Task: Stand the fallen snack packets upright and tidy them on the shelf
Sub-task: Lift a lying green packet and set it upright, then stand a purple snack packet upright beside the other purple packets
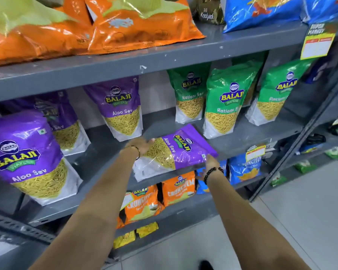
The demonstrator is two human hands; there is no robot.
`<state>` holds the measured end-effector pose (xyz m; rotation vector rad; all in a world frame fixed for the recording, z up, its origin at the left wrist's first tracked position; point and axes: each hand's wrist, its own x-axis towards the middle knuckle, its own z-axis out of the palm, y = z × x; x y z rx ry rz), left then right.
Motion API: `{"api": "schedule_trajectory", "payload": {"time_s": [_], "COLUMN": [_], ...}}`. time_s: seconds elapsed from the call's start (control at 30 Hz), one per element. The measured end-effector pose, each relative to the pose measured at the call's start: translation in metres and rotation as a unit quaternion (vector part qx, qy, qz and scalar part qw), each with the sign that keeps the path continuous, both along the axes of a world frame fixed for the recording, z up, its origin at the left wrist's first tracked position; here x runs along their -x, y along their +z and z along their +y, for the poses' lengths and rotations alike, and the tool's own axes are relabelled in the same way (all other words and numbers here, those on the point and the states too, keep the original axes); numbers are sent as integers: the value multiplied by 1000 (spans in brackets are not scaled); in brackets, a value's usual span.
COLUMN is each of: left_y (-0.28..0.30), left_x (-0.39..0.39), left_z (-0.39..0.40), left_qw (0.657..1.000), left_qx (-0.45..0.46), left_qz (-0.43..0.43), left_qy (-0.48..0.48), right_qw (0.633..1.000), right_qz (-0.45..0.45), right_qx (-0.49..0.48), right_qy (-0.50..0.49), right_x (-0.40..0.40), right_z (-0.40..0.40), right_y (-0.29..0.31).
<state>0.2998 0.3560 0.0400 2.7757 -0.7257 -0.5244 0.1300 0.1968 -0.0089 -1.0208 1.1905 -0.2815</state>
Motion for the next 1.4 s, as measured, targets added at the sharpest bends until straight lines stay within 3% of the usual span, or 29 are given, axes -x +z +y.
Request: {"api": "schedule_trajectory", "payload": {"time_s": [0.2, 0.3, 0.43, 0.67, 0.83, 1.0, 1.4], "left_y": [4, -7, -23, -31, -31, -12, 76], "left_x": [-1, -2, 2, 1, 23, 46, 84], "left_z": [4, 13, 21, 30, 43, 70, 114], "left_qw": [1000, 994, 939, 913, 845, 795, 803], "left_qx": [-20, 94, 251, 246, 366, 428, 461], "left_qz": [11, 61, 209, 291, 353, 419, 369], "left_qy": [3, 13, 109, 142, 164, 97, -78], "right_qw": [979, 974, 944, 968, 969, 933, 818], "right_qz": [-81, -83, -121, -64, -137, -168, -316], "right_qx": [-187, -201, -292, -181, -83, 2, 7], "right_qy": [25, 59, 93, 164, 188, 317, 481], "right_x": [-7, -9, -13, -16, -13, -13, -11], "right_z": [37, 44, 44, 32, 20, 1, 0], "right_y": [5, 9, 13, 0, 15, 51, 135]}}
